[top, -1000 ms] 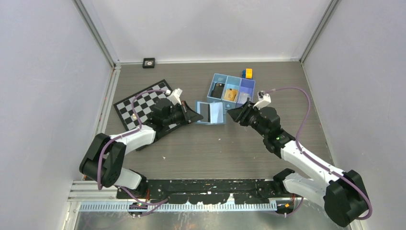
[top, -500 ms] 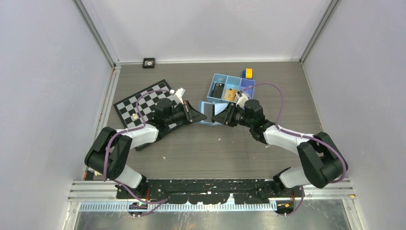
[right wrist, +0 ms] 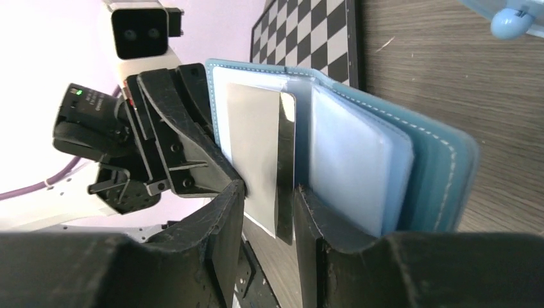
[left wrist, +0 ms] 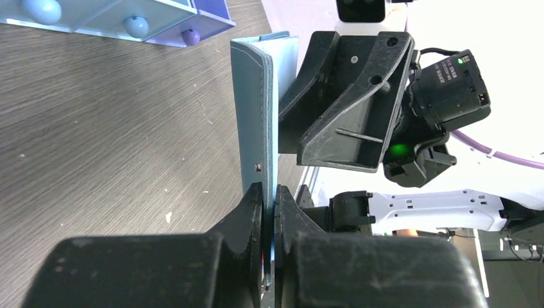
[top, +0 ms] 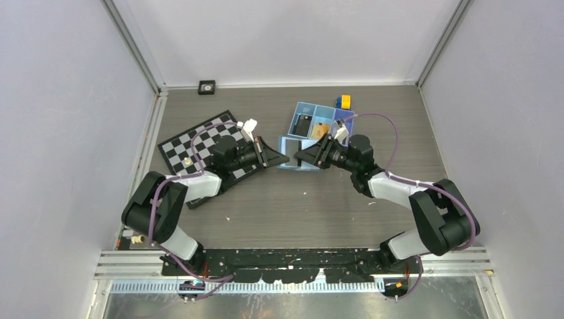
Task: Take the credit cards out of the card holder
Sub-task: Remove the credit card from the card holder.
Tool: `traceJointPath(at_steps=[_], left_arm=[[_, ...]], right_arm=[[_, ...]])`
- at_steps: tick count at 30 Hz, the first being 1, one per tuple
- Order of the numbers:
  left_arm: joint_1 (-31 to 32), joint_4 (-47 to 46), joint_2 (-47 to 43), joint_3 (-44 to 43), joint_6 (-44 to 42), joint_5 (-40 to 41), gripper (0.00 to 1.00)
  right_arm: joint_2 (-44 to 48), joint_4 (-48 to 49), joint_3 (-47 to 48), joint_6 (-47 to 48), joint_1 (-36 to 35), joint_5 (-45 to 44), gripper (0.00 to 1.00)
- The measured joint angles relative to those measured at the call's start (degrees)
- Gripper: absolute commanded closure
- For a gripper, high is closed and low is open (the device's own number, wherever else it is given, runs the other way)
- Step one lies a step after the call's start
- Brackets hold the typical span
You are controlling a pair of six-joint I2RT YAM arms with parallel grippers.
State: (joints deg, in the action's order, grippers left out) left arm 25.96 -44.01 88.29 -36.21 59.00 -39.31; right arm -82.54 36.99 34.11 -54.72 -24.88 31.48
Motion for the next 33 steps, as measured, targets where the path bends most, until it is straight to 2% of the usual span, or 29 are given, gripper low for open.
traceJointPath(at_steps=[6, 11, 15, 20, 25, 33], left_arm=[[-0.52, -8.70, 4.24, 0.00, 5.20, -3.13, 1.00], [-0.66, -12.26, 5.11, 0.00, 7.41, -4.33, 1.00], [-1.14, -13.81, 5.11, 0.00, 8.33, -4.44, 0.93], [-1.29, -15.28, 5.11, 0.07, 9.20, -4.48, 0.86], [-1.53, -16.74, 5.11, 0.92, 9.84, -4.46, 0.91], [-2.89, -17.00, 5.11, 2.51, 10.01, -3.50, 0.92]], right_arm=[[-1.18, 8.37, -2.62, -4.20, 1.44, 1.64, 0.77], [-2.64, 15.45, -4.46, -8.20, 2.40, 3.17, 0.90], [-4.11, 20.59, -4.50, -10.97, 2.86, 4.48, 0.99], [-4.98, 23.21, -4.55, -13.00, 3.34, 5.53, 1.00], [-4.92, 22.64, -4.55, -12.90, 3.98, 5.64, 0.99], [-2.64, 14.34, -4.68, -10.64, 6.78, 4.00, 0.99]])
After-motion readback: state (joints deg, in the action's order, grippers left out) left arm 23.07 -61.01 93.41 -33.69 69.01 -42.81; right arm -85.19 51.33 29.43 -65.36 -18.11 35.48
